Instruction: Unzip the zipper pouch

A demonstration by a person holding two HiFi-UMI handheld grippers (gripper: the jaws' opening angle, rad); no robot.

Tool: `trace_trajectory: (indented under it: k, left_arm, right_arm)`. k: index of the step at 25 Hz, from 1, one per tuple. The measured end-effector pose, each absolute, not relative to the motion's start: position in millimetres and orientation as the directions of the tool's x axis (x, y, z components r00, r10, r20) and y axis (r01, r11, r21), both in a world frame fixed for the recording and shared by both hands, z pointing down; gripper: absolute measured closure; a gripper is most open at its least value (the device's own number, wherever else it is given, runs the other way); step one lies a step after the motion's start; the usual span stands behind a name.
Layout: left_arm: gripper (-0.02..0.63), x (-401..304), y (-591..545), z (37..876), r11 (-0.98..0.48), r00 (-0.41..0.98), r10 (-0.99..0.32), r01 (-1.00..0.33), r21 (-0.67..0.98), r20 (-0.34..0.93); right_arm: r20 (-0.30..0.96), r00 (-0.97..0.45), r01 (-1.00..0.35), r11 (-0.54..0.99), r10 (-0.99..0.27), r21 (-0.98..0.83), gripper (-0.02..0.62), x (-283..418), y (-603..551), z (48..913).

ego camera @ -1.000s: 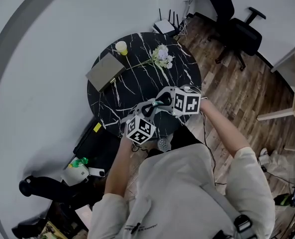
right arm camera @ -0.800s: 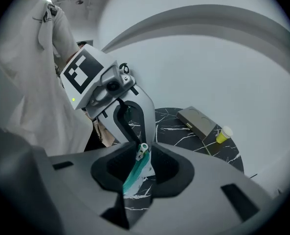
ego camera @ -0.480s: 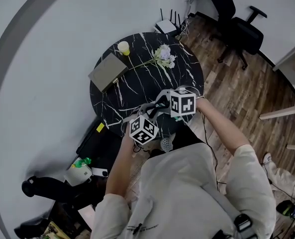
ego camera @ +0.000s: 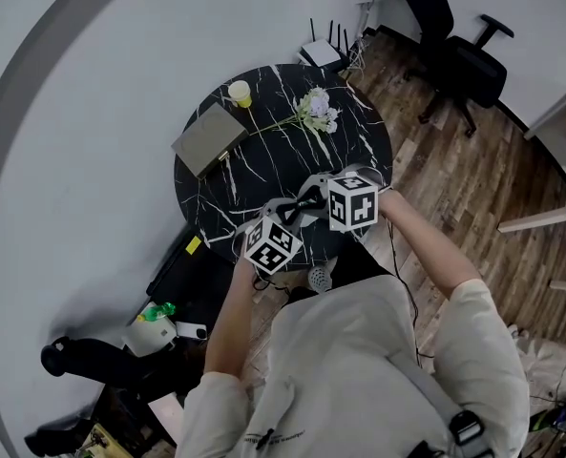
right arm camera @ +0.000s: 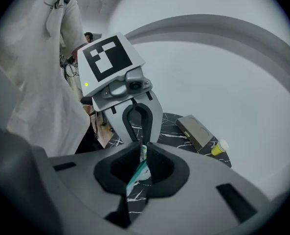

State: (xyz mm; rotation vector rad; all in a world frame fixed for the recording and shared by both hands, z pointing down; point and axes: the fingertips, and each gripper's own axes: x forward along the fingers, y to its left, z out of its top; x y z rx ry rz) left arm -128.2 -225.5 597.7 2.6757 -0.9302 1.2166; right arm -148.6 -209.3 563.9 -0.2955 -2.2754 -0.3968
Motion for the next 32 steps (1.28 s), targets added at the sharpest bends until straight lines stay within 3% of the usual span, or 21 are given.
trace_trajectory:
  k: [9,16,24,32]
  left_arm:
    - [0.566,-133.4,-226.4,597.9,-0.810,0.513,-0.497,-0.563,-0.163,0.700]
    - [0.566,-135.3,-228.8,595.8,-0.801,0.539,-0.501,-0.584,-0.128,0.677]
    - [0.566,-142.1,-238.8,587.0,-0.759,0.575,-0.529,-0.650,-0.045,0.624]
    - [0.566,-143.8,-240.4,589.6,-0.746,0.479,-0.557,-0.647,-0.156,0.678]
  right_arm:
    - [0.752,-0.655,0.364,0.904,0.077,0.225,0.568,-141.3,-209.2,562.2]
    - [0.741,-0.671,0.456,0.777,-0.020,0.434,0.579,-140.7,-207.7,562.4]
    - [0.708,-0.697,0.460,0.687,-0.112,0.562,0.584,-139.9,-213.2,560.7]
    - [0.724,-0.680,0.476,0.679,-0.120,0.559,0.584,-132.0,-214.6,567.7]
